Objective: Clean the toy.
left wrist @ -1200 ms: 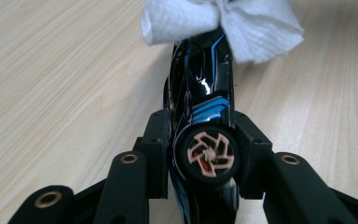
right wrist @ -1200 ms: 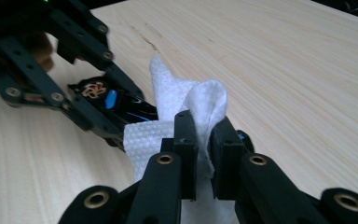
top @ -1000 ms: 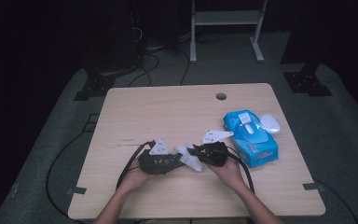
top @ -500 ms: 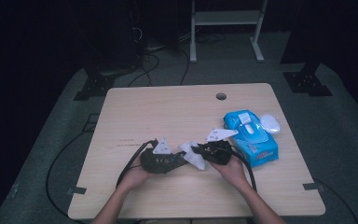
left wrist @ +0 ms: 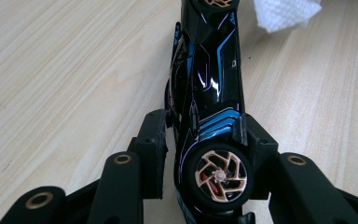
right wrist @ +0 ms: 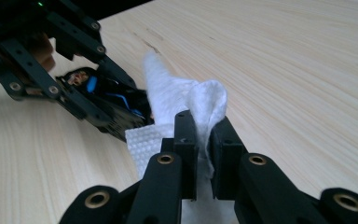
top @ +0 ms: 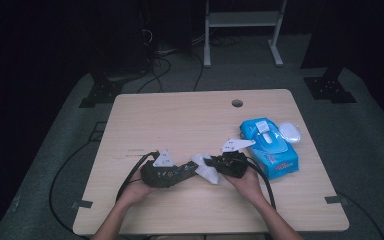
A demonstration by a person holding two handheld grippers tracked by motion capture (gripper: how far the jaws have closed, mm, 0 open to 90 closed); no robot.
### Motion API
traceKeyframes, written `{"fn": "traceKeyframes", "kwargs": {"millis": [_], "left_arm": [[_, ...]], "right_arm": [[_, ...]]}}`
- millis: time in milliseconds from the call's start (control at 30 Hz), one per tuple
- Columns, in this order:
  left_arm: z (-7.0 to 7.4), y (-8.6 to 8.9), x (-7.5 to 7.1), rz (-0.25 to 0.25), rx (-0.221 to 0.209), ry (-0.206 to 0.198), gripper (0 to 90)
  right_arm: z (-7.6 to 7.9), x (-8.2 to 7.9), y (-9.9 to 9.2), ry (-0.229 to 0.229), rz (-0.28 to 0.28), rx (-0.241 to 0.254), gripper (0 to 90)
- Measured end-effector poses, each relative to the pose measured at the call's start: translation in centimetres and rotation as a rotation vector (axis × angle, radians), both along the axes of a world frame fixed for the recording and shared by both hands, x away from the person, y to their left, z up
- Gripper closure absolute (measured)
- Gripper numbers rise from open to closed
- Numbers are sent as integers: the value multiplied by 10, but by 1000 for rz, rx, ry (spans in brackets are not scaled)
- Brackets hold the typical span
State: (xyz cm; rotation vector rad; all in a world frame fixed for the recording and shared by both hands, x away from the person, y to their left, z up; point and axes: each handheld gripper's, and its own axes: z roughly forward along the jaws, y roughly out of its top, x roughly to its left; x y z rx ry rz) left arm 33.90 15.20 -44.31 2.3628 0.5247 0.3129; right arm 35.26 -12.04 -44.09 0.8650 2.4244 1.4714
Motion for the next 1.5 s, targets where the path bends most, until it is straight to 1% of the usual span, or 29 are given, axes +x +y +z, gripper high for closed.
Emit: {"fn": "traceKeyframes", "kwargs": {"millis": [100, 133, 167, 300, 433, 500, 567, 667, 733, 867, 933, 967, 1133, 1233, 1300, 1333, 1400, 1500], "left_arm": [[1, -2, 2, 3, 5, 3, 579], [2, -4, 2, 2, 0, 4, 576], [2, -5, 3, 1, 0, 5, 573], [4, -14, 7, 2, 16, 14, 539], [4, -19, 10, 2, 37, 15, 534], [4, -19, 10, -3, 42, 20, 545], [4, -19, 10, -5, 45, 15, 561], [4, -18, 9, -7, 51, 10, 565], [5, -17, 8, -14, 63, 7, 565], [6, -14, 8, -17, 72, 15, 565], [6, -15, 10, -9, 72, 26, 560], [6, -17, 10, -10, 74, 26, 557], [8, -32, 16, -4, 108, 29, 499], [8, -41, 20, -1, 125, 33, 495], [8, -47, 22, -2, 150, 43, 494], [7, -49, 22, -5, 170, 47, 497], [6, -54, 23, -14, 212, 43, 515], [6, -57, 23, -19, 228, 45, 539]], "right_arm": [[0, 0, 5, 6, 5, 6, 823], [-1, 1, 5, 4, 6, 10, 823], [-1, 1, 4, 13, 5, 16, 823], [-3, 2, 2, 29, 3, 28, 823], [-6, 3, -3, 37, -4, 14, 824], [-6, 3, -7, 40, -15, 12, 823], [-6, 4, -12, 41, -23, 14, 824], [-5, 5, -16, 45, -32, 19, 824], [-4, 5, -18, 45, -37, 23, 824], [-4, 5, -24, 45, -49, 19, 823], [-5, 6, -28, 60, -57, 35, 824], [-5, 6, -29, 61, -58, 40, 823], [-5, 6, -29, 60, -55, 48, 823], [-5, 6, -29, 64, -55, 51, 823], [-6, 6, -29, 67, -56, 56, 823], [-6, 6, -29, 70, -56, 59, 824], [-6, 7, -28, 70, -53, 62, 823], [-7, 6, -27, 74, -46, 54, 823]]}}
